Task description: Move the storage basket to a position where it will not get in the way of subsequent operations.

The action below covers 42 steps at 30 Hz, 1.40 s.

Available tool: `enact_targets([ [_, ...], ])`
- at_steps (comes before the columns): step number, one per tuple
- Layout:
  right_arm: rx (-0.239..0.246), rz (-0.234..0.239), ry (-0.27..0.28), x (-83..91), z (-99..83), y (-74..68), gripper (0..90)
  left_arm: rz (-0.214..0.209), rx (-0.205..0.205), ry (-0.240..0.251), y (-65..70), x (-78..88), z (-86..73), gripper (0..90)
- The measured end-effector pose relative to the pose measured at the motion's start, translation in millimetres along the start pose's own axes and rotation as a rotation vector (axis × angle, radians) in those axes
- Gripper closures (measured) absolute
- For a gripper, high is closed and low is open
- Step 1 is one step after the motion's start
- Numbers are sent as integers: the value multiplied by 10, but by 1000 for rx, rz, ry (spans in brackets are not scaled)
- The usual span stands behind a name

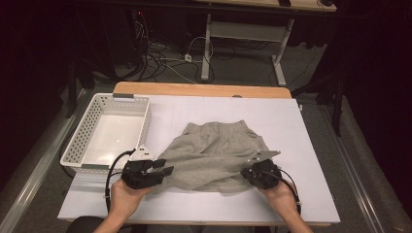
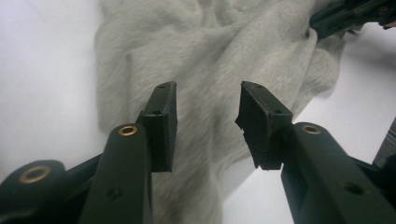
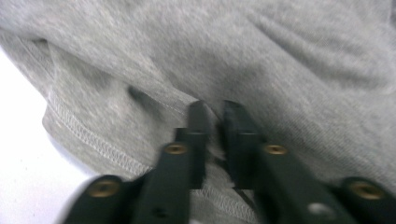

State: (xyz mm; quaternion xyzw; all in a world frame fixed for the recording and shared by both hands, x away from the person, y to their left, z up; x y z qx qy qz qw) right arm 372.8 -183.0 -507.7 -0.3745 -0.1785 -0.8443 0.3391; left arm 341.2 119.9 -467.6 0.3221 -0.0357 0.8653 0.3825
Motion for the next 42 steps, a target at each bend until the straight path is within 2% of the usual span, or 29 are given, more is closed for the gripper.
enact_targets([
  [3, 1, 20, 13, 51, 11, -10, 900, 5, -7, -18, -2, -43, -14, 543],
  [9, -2, 62, 75, 324, 66, -68, 900, 13, 23, -52, -107, -100, -77, 543],
  [13, -23, 91, 85, 476, 63, -89, 900, 28, 28, -79, -160, -155, -105, 544],
  [16, -37, 118, 74, 541, 68, -106, 900, 33, 29, -85, -167, -177, -106, 544],
  [18, -42, 140, 42, 528, 65, -115, 900, 35, 28, -89, -171, -191, -107, 544],
  [20, -37, 141, -1, 449, 52, -93, 900, 36, 29, -94, -175, -204, -110, 545],
  [23, -40, 121, -46, 234, 34, -10, 894, 39, 32, -100, -187, -220, -117, 545],
  [26, -41, 62, -82, 6, -2, 92, 840, 41, 36, -103, -207, -226, -127, 545],
  [28, -53, 56, -69, -64, -7, 121, 817, 40, 36, -106, -216, -228, -135, 545],
  [31, -46, 34, -29, 21, 12, 113, 786, 39, 33, -105, -212, -226, -137, 545],
  [36, -60, -10, 46, 320, -34, 126, 784, 40, 24, -104, -192, -212, -141, 545],
  [39, -67, -43, 38, 420, -169, 178, 774, 38, 26, -112, -192, -222, -152, 547],
  [42, -73, -58, 17, 426, -306, 204, 735, 34, 27, -133, -195, -249, -167, 572],
])
Point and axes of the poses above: each handheld gripper's, and its own axes: x roughly backward along the jaws, z roughly out of its top, y roughly to its right, the point moved 7 cm from there along -x, roughly forward along the jaws, and after that the axes turned 5 degrees about y, right-handed, at the moved point
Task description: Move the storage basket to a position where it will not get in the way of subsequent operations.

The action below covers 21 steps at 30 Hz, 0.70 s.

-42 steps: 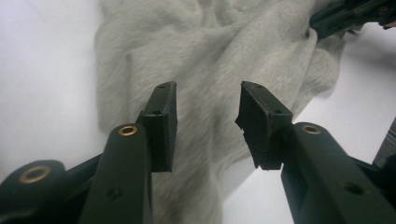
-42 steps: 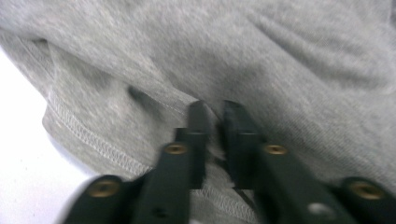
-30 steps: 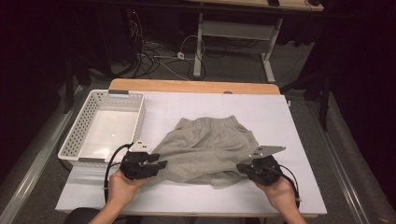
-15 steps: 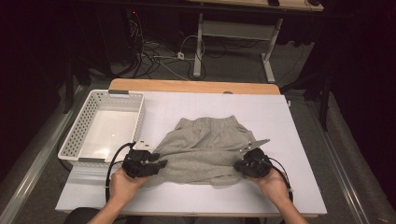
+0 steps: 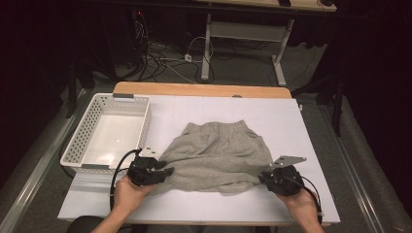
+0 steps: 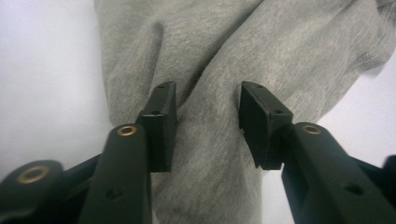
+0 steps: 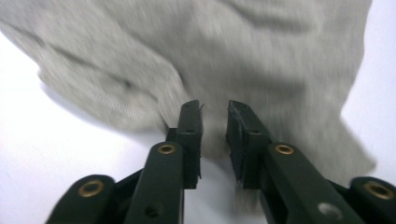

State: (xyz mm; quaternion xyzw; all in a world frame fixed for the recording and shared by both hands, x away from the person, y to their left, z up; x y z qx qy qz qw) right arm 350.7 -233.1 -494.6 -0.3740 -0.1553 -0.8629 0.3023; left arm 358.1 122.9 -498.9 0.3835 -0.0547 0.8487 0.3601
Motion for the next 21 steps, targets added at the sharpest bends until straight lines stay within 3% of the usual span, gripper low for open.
enact_targets([
  [3, -18, -17, -28, -53, -85, 60, 712, 9, -12, -27, -15, -27, -22, 610],
  [13, -121, -85, -18, 35, -230, 392, 709, 23, -23, -49, -46, -88, -54, 646],
  [16, -107, -114, -13, 25, -209, 417, 677, 31, -25, -47, -55, -98, -59, 596],
  [21, -105, -144, -10, -71, -180, 435, 670, 28, -29, -66, -59, -180, -70, 591],
])
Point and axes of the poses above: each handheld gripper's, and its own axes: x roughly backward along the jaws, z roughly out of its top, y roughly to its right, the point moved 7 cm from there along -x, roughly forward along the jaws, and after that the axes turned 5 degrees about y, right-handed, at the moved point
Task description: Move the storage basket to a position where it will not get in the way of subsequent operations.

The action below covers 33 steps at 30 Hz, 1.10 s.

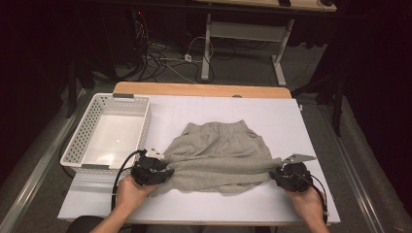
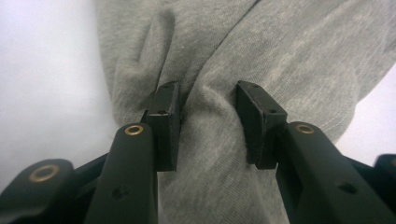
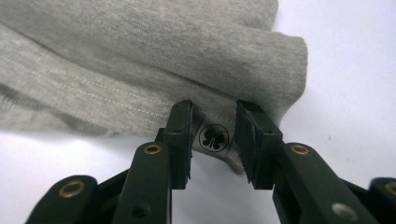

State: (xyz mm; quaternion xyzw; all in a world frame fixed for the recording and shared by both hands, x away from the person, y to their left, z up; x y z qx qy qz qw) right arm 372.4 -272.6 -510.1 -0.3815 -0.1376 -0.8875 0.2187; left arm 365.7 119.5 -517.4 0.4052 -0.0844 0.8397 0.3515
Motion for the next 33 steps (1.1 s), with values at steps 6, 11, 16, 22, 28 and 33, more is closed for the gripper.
enact_targets([
  [6, 45, -39, -10, -79, 55, -45, 641, -7, -7, -15, 25, -57, 9, 657],
  [11, 87, -35, -28, -113, 88, -70, 843, -15, -17, -33, 44, -48, 11, 744],
  [16, 73, -2, -37, -73, 74, -73, 874, -49, -1, -33, 60, 14, 12, 761],
  [22, 37, 52, -46, 132, -62, -77, 874, -86, -17, -11, 179, 176, -34, 761],
  [28, 11, 65, -4, 385, -148, -88, 873, -92, -18, 35, 223, 307, -17, 751],
  [33, 1, 83, 16, 371, -103, -140, 813, -90, 4, 88, 207, 336, 104, 657],
])
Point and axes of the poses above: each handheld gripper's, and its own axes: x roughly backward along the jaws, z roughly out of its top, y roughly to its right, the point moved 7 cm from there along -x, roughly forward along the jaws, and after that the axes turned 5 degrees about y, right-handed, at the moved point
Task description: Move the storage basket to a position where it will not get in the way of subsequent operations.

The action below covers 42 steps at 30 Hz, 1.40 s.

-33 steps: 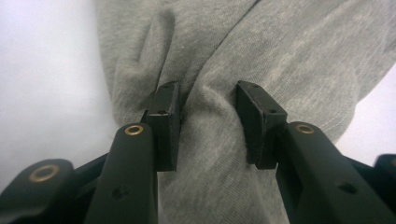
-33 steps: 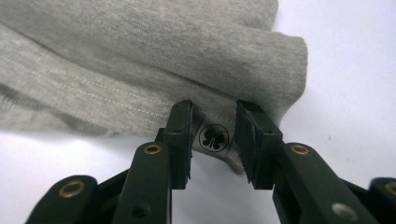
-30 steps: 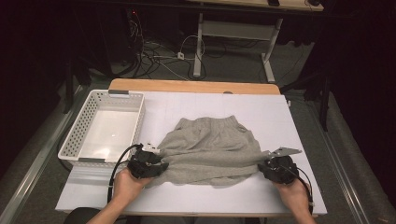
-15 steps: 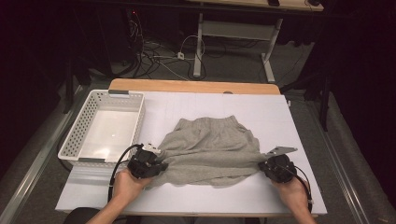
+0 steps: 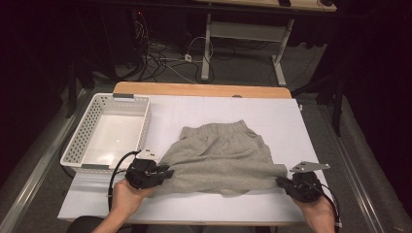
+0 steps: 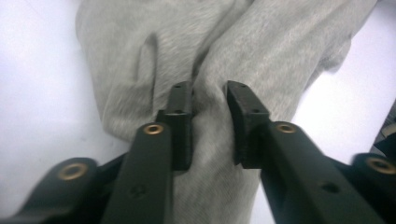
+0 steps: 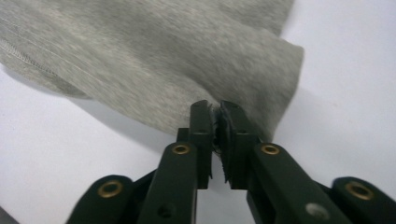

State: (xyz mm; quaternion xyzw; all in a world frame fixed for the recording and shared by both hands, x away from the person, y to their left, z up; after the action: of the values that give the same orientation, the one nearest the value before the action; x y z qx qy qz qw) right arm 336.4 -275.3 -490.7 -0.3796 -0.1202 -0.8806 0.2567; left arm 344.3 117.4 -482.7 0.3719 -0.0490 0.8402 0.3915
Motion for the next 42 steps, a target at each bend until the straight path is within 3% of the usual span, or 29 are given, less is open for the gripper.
enact_targets([
  [4, 17, 24, 22, -42, 94, -111, 768, 11, -9, 22, 4, -10, 96, 544],
  [7, 12, 55, 69, -77, 183, -200, 753, 18, -2, 59, -44, -39, 291, 515],
  [10, 7, 82, 88, -157, 233, -260, 738, 26, 9, 60, -101, -85, 395, 495],
  [11, 11, 82, 92, -184, 246, -265, 734, 26, 33, 62, -165, -147, 502, 495],
  [23, 4, 96, 85, -318, 215, -265, 701, 103, 88, -20, -573, -563, 904, 495],
  [31, 10, 99, 86, -331, 197, -291, 673, 120, 125, -71, -719, -803, 986, 460],
  [37, 15, 97, 86, -335, 181, -285, 666, 132, 198, -99, -870, -961, 944, 444],
  [42, 15, 98, 76, -345, 167, -288, 657, 148, 214, -128, -948, -1025, 893, 440],
])
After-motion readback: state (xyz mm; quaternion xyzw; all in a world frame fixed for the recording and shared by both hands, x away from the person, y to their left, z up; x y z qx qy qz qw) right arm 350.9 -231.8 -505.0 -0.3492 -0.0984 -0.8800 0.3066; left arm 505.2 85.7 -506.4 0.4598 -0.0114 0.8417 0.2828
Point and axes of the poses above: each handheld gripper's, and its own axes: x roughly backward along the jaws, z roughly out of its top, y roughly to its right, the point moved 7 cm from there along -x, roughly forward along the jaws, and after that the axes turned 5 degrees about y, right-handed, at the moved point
